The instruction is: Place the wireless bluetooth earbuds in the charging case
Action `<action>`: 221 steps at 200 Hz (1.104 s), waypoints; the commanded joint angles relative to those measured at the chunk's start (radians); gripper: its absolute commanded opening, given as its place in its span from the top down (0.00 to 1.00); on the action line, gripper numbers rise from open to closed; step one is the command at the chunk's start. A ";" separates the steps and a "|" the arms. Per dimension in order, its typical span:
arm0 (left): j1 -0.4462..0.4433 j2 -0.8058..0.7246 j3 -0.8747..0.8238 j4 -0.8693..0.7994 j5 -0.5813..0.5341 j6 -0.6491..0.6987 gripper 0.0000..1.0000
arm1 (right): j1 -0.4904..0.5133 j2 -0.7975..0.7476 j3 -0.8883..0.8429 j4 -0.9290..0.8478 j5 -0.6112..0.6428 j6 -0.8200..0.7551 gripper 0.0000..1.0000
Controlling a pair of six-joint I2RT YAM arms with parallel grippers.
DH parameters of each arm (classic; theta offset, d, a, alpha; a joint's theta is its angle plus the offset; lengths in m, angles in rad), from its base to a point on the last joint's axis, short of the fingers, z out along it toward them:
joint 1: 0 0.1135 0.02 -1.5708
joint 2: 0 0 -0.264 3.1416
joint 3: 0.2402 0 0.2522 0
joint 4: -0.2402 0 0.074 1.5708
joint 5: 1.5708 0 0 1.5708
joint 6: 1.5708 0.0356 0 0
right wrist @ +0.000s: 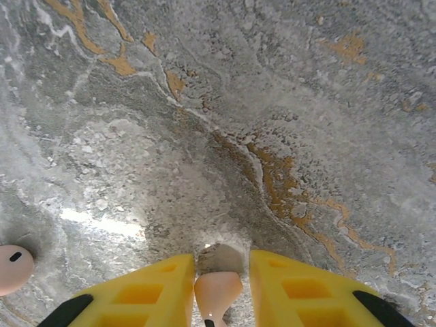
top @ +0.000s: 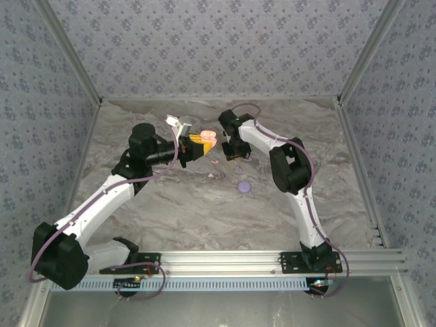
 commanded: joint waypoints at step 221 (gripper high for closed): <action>0.033 0.167 -0.132 0.146 -0.208 -0.167 0.90 | -0.162 -0.303 -0.404 0.475 -0.413 0.200 0.77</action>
